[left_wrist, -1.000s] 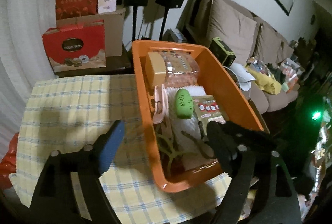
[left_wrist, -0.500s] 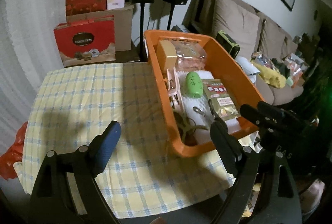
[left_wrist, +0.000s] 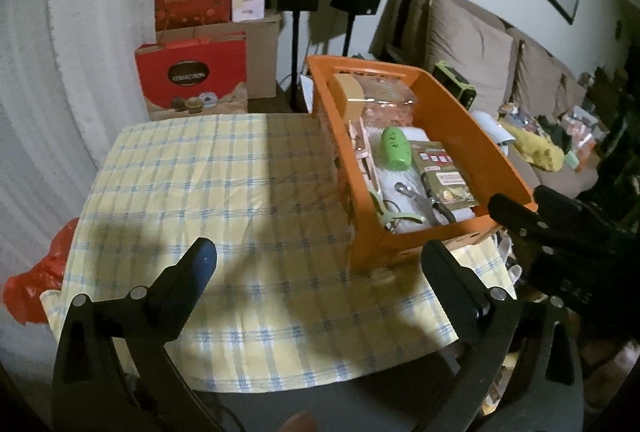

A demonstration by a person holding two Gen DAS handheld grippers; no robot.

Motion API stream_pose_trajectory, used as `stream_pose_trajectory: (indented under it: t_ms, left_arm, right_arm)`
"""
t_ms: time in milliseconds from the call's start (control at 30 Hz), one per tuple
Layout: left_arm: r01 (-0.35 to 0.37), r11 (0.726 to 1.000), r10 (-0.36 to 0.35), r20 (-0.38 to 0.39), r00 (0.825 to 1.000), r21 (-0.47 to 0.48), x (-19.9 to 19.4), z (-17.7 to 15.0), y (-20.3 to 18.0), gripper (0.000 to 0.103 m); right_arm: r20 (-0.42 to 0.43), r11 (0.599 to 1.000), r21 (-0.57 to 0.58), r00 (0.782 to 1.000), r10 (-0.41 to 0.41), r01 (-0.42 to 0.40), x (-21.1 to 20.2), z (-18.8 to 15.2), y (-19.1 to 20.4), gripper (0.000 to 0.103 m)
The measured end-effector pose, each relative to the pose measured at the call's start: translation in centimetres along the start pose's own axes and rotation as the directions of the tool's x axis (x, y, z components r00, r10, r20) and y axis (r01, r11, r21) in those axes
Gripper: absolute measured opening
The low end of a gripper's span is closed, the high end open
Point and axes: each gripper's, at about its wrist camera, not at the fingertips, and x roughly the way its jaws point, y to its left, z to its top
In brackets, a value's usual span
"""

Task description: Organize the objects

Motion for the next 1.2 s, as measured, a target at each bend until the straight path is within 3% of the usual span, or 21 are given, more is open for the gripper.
stream_pose_trajectory:
  t_ms: [167, 233, 533, 967, 1200]
  left_arm:
    - [-0.042, 0.999, 0.043, 0.039, 0.998, -0.016, -2.0, -0.4, 0.5, 0.103]
    - [-0.052, 0.998, 0.053, 0.056, 0.997, -0.025, -2.9, -0.6, 0.6, 0.103]
    - [-0.111, 0.993, 0.114, 0.06, 0.992, -0.048, -4.8, -1.8, 1.5, 0.103]
    - [-0.067, 0.995, 0.073, 0.079, 0.994, -0.076, -6.3, -3.1, 2.1, 0.103]
    - [-0.079, 0.994, 0.085, 0.075, 0.994, -0.074, -6.4, -3.1, 2.1, 0.103]
  right_arm:
    - [0.024, 1.0, -0.008, 1.0, -0.014, 0.014, -1.4, -0.1, 0.4, 0.093]
    - [0.043, 1.0, -0.014, 0.999, -0.027, 0.028, -2.2, -0.4, 0.6, 0.103]
    - [0.061, 0.999, -0.016, 0.998, -0.027, 0.028, -4.1, -1.5, 1.5, 0.102]
    - [0.072, 1.0, -0.004, 0.997, -0.022, 0.022, -5.6, -2.3, 1.6, 0.102]
    - [0.075, 1.0, -0.006, 0.997, -0.022, 0.022, -5.7, -2.2, 1.7, 0.102]
